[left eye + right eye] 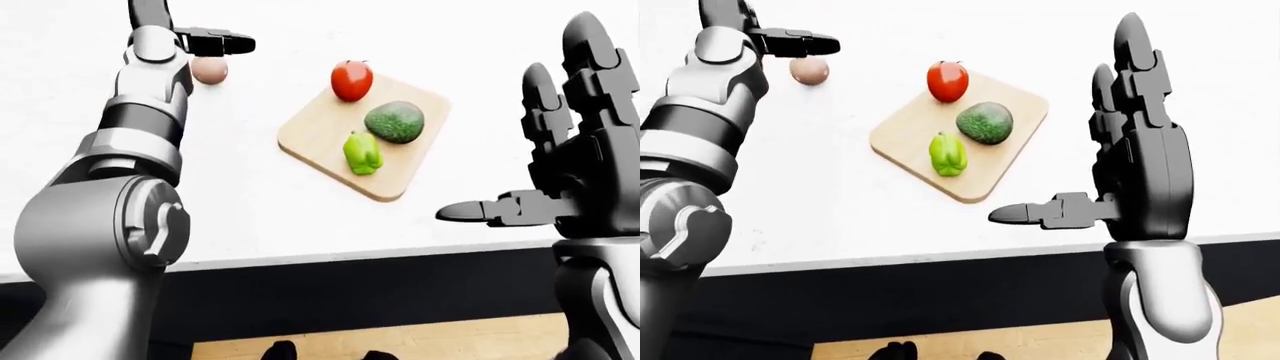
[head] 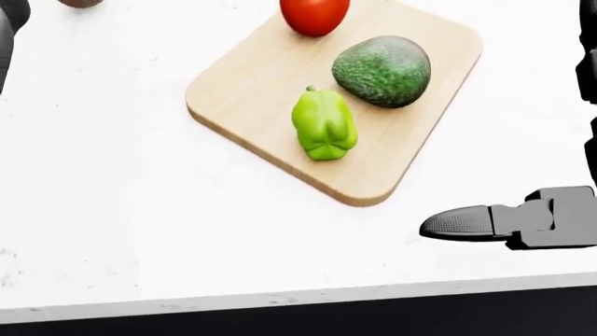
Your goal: Place the avocado, onion, tomato and bell pepper on the cutting board.
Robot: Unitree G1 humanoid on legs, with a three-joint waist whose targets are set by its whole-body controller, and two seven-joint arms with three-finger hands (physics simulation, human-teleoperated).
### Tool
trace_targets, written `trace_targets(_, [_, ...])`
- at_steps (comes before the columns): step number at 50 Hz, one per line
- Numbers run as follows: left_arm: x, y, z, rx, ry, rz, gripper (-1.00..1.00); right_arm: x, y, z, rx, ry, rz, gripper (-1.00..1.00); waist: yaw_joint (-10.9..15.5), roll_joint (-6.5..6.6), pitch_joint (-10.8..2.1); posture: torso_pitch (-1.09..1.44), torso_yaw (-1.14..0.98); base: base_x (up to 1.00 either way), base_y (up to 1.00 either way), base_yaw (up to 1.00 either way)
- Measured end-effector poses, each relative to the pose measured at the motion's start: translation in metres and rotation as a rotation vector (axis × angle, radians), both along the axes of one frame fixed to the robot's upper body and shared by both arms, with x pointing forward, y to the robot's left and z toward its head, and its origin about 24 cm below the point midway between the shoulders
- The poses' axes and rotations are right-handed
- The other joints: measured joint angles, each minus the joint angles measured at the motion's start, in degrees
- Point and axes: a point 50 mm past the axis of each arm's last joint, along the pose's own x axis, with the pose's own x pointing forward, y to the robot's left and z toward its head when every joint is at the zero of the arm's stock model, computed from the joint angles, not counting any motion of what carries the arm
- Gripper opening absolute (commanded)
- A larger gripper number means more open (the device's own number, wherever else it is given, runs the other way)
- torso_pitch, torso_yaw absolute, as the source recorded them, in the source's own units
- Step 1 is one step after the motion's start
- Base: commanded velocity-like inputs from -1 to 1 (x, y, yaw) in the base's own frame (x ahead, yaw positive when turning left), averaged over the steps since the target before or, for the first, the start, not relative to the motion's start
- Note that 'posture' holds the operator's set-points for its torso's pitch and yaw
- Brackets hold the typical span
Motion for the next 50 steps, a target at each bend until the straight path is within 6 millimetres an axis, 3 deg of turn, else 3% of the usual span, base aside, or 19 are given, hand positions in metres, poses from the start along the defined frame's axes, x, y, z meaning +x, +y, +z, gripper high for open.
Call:
trace_targets(12, [0.002,0.006,-0.024,-0.029,0.081,0.062,1.0,-0.001,-0.001,0.0,0.0,0.0,-0.002,1.0,0.05,0.13,0.07,0.35,-0.06,0.0,0.0,0.0])
trace_targets(25, [0.001,0.009,-0.02,-0.017,0.068,0.073,1.0,0.0,-0.003,0.0,0.0,0.002,-0.003,1.0,0.05,0.28,0.61,0.42,-0.06,0.0,0.0,0.0])
trace_targets(50, [0.001,0.012,-0.034,-0.005,0.116,0.095,1.0,-0.003,-0.005,-0.004,0.006,0.004,-0.017,1.0,-0.33,0.26,5.38,0.65,-0.06,0.0,0.0,0.0])
